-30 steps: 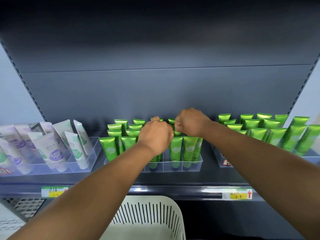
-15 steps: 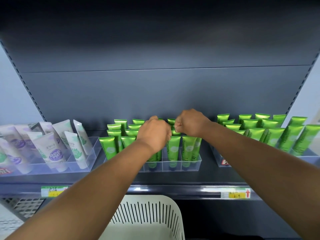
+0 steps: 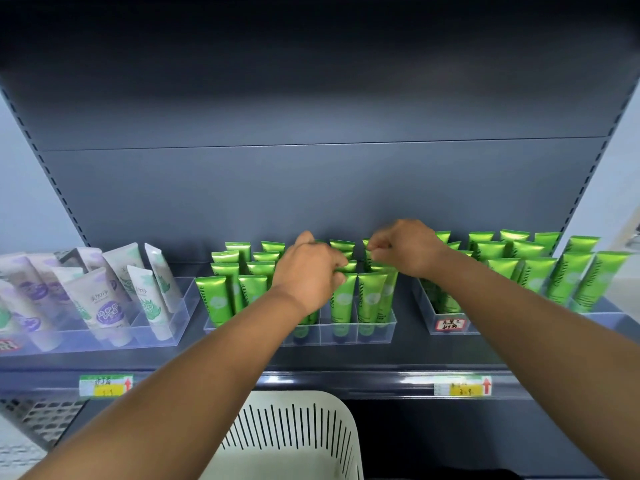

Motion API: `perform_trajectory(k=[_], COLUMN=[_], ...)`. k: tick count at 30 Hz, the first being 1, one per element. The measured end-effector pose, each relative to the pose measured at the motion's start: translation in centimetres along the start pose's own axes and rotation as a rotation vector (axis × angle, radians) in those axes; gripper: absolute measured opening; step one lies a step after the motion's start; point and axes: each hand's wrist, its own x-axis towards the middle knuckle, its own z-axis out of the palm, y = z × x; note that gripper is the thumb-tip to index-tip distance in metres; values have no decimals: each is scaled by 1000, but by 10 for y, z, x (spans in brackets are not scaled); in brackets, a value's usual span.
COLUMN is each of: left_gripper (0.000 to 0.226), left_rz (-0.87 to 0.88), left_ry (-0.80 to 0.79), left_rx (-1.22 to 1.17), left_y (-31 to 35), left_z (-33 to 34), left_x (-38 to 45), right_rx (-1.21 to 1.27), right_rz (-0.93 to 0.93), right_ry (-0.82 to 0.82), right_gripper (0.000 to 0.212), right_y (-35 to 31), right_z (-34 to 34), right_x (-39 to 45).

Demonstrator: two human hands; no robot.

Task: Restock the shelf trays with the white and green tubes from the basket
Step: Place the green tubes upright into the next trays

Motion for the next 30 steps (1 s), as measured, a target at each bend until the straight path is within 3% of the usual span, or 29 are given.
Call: perform_trajectory(k=[11, 18, 30], left_gripper=[25, 17, 23], left_rz=[187, 176, 101], left_ry=[-9, 20, -19], left_rx=[228, 181, 87], left_y=[38, 44, 49], left_z=[9, 10, 14], left_x=[7, 11, 14], right_rx=[-4, -9, 49], right_rz=[47, 34, 57], right_ry=[16, 29, 126], right_gripper=[20, 18, 19], right_y=[35, 45, 48], right_z=[9, 19, 30], right_x=[-24, -14, -4])
